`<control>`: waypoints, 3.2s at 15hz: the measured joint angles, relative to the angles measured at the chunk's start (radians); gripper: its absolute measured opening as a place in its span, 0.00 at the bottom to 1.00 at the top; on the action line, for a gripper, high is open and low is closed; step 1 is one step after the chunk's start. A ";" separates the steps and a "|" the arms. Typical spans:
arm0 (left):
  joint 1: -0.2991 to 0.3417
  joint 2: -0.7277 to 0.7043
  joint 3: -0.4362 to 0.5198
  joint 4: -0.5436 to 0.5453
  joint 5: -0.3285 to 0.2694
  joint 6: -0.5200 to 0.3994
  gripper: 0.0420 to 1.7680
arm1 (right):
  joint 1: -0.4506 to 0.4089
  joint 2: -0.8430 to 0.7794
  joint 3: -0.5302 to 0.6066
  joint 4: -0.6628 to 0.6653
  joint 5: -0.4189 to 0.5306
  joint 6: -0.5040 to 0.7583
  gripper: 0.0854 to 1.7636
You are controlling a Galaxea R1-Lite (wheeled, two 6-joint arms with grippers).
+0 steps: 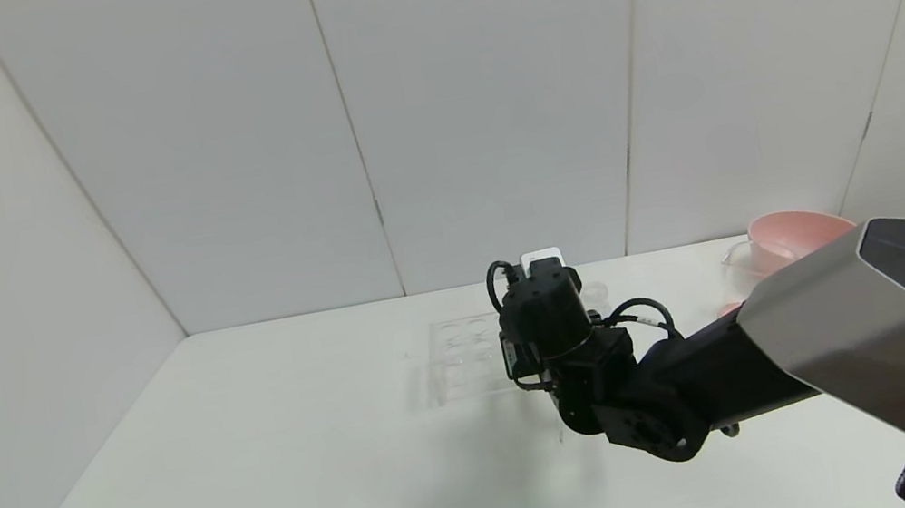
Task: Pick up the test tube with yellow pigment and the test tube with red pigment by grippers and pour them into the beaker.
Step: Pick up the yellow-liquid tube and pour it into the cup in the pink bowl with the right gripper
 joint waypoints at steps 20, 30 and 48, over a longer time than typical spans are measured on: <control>0.000 0.000 0.000 0.000 0.000 0.000 0.97 | 0.003 -0.105 -0.003 0.046 -0.005 -0.018 0.24; 0.000 0.000 0.000 0.000 0.000 0.000 0.97 | 0.039 -0.264 0.100 0.050 0.003 -0.039 0.24; 0.000 0.000 0.000 0.000 0.000 0.000 0.97 | -0.304 -0.737 0.651 0.031 0.787 -0.210 0.24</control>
